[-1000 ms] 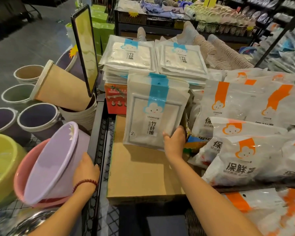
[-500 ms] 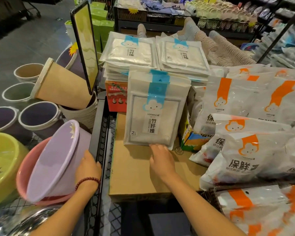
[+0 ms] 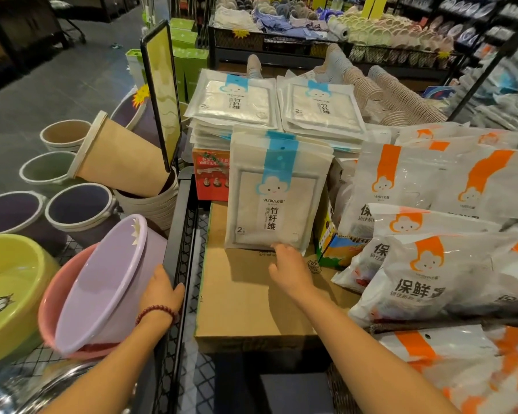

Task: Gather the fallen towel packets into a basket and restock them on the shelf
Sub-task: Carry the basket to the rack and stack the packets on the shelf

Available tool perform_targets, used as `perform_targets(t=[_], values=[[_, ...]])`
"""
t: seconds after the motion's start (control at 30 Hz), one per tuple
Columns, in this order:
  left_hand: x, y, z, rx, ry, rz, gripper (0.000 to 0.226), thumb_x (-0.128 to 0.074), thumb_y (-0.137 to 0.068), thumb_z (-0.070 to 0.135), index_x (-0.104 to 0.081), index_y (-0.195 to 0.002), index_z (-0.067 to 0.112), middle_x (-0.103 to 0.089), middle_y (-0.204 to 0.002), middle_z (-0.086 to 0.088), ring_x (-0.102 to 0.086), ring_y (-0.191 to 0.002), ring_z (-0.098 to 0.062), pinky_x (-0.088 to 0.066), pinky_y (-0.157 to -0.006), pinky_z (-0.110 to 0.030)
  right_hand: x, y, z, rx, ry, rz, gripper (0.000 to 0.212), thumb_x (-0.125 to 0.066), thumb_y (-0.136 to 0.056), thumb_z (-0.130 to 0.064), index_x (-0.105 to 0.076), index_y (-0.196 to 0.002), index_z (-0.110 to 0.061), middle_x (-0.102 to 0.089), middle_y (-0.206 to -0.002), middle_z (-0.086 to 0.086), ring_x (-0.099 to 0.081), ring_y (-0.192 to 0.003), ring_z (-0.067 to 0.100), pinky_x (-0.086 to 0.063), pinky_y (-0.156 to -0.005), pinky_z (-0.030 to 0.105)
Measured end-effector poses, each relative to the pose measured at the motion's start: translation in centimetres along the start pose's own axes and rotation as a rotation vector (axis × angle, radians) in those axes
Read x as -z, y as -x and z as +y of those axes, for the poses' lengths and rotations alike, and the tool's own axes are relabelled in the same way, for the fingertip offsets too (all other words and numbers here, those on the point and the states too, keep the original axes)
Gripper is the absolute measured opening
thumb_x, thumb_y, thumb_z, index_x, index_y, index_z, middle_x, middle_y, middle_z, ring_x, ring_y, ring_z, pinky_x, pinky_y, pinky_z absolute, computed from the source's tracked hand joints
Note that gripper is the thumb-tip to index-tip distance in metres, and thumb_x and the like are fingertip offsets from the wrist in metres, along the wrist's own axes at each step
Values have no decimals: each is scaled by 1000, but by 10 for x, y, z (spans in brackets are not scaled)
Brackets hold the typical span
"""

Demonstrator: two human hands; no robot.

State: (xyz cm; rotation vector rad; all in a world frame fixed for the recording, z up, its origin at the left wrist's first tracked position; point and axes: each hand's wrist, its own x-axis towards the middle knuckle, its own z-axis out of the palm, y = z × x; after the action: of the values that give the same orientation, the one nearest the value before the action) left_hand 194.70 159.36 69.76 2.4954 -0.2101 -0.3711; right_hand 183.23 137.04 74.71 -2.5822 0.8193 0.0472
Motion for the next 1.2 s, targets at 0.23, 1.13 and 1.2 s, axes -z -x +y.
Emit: perform_targets(t=[0.23, 1.13, 1.2], values=[[28, 51, 4, -11, 212, -105, 38, -65, -82, 9, -53, -118, 3, -61, -114, -16, -58, -103, -30, -45, -85, -33, 13, 76, 4, -6, -143, -90, 44, -50, -90, -15, -47, -134, -13, -50, -135, 5, -50, -121, 21, -43, -97, 33], [-58, 798, -268, 1268, 1029, 682, 40, -58, -86, -9, -48, -124, -13, -54, -116, -22, -48, -100, -20, -44, -59, -9, -191, 570, -76, 802, 69, -1200, 29, -58, -87, -10, -60, -116, -13, -61, -106, -1, -58, -105, 16, -44, -89, 24], [-64, 831, -289, 1308, 1055, 746, 41, -60, -82, -13, -49, -122, -14, -55, -116, -27, -54, -104, -31, -44, -81, -23, -221, 606, -78, 825, 161, -1206, 29, -57, -88, -11, -60, -116, -11, -62, -110, 1, -58, -107, 19, -43, -91, 27]])
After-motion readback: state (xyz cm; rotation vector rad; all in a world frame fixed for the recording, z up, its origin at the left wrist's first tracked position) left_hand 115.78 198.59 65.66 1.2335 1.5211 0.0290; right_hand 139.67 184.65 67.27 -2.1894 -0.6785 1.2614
